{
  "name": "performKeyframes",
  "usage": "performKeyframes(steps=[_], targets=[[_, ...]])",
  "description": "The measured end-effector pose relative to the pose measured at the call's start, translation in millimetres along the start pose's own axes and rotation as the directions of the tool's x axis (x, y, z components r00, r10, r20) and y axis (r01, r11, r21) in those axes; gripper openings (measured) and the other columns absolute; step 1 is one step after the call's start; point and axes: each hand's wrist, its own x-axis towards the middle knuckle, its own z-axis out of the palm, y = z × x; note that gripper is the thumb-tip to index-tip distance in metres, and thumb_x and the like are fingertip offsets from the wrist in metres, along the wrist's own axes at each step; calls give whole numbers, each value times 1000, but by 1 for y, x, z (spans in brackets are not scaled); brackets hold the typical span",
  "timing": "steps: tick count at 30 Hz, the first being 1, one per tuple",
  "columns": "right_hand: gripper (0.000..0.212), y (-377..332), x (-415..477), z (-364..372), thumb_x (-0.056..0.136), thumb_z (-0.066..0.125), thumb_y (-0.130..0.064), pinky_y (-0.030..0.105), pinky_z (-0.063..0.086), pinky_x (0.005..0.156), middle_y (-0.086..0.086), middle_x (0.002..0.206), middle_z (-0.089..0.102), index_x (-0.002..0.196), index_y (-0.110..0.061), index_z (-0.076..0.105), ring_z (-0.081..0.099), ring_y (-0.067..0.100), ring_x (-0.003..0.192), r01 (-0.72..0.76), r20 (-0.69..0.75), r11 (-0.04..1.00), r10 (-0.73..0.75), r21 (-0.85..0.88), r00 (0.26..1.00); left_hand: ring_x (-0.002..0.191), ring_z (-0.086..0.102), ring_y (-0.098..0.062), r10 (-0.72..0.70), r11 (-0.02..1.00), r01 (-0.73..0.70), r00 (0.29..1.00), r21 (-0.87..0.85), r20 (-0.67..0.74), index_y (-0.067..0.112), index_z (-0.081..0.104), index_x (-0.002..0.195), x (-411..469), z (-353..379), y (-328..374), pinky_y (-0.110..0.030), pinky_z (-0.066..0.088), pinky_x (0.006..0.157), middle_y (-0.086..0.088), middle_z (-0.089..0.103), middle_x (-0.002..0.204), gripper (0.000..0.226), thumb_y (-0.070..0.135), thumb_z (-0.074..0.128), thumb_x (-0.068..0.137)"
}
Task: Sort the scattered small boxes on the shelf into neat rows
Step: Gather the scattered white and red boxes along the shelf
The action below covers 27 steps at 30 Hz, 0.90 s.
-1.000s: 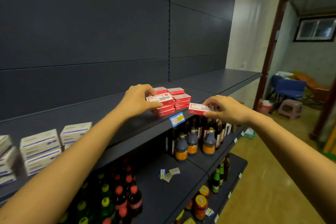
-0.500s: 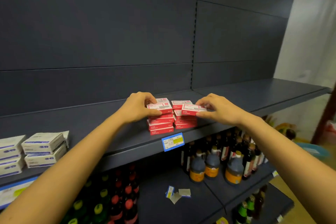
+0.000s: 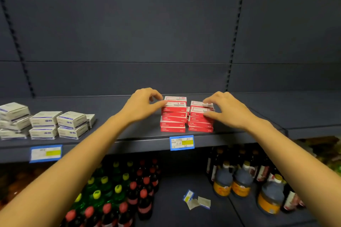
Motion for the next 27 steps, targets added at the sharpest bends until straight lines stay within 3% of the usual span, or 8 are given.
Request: performKeyframes(steps=[8,12,19,27], targets=[[36,-66,38,-5,91,50,-37,36,41,93,-8,132,51,126,-29,50,43,14,123,301,-109,951,-292,78,950,102,54,-19,-78,932,132,983,337,-168,16,64,104,-36,-54,-23,-30,40,80,-1,65,110,25,31,49,91],[35,-128,59,12,93,46,-36,38,41,97,-9,133,50,128,-30,49,44,15,124,453,-79,878,-446,151,891,103,55,-23,-201,883,282,949,374,-241,13,64,108,-73,-100,-46,-35,45,85,-4,65,111,26,28,48,92],[39,-247,75,40,93,47,-37,36,41,91,-6,134,50,131,-28,45,44,16,124,648,-67,722,-654,242,753,99,57,-22,-392,718,522,850,459,-353,16,64,103,-160,-182,-87,-35,46,79,-3,65,111,25,33,49,91],[43,-399,71,64,93,47,-38,41,42,96,-3,140,45,134,-27,42,42,21,127,746,-35,597,-774,295,632,104,57,-23,-511,507,682,730,527,-453,17,62,107,-265,-273,-136,-39,49,86,-3,64,114,30,38,47,92]])
